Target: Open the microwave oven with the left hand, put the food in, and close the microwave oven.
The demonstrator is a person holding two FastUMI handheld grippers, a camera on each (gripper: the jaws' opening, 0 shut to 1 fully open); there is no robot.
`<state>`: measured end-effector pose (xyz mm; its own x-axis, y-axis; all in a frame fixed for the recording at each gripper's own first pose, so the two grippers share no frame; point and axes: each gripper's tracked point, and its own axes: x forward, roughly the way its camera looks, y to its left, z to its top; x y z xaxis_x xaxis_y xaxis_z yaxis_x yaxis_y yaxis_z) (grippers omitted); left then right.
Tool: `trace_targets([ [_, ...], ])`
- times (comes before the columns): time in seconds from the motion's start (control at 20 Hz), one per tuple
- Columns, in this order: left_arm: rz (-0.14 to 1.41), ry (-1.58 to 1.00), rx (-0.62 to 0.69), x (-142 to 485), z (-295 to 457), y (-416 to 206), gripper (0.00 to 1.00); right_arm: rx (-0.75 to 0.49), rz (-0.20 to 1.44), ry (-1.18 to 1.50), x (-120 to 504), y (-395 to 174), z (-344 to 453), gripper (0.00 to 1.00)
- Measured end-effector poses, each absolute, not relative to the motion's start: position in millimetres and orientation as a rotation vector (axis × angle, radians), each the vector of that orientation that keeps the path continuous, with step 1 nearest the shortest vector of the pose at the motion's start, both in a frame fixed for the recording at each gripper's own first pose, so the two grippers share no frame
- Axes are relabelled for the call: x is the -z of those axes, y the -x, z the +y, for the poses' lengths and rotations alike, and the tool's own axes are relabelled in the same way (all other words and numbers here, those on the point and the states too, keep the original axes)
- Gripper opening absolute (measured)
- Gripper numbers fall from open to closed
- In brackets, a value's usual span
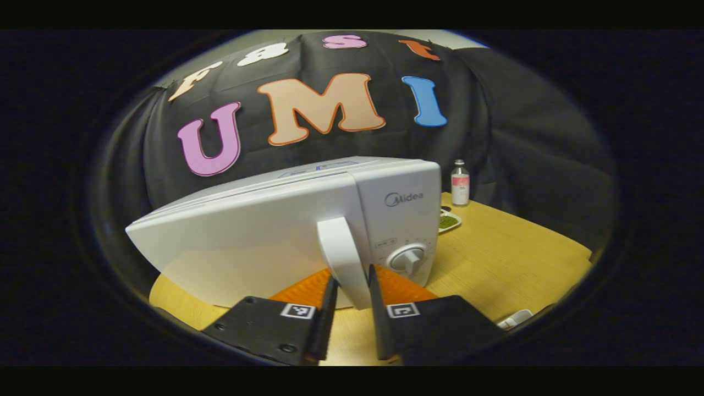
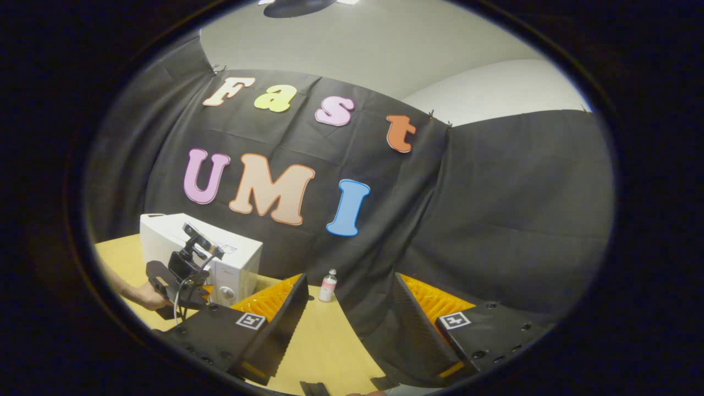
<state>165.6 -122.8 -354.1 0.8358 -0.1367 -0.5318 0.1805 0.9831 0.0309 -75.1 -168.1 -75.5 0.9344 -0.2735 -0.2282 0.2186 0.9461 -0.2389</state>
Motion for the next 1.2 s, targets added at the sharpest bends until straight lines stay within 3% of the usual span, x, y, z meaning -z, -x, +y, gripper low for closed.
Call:
trace_targets([
  [0.05, 0.560, -0.076, 0.174, 355, -124, -167, 0.27, 0.258, 0.270, 0.208, 79, 76, -170, 0.97],
  [0.2, 0.590, -0.067, 0.198, 357, -125, -167, 0.20, 0.264, 0.274, 0.168, 81, 78, -169, 0.97],
  [0.35, 0.628, 0.000, 0.191, 358, -126, -165, 0.02, 0.259, 0.272, 0.150, 83, 79, -164, 0.97],
  [0.7, 0.656, -0.004, 0.194, 357, -126, -158, 0.01, 0.226, 0.242, 0.139, 73, 75, -152, 0.97],
  [1.2, 0.663, 0.047, 0.223, 325, -67, 6, 0.01, 0.141, 0.246, 0.104, 90, 61, -115, 0.97],
])
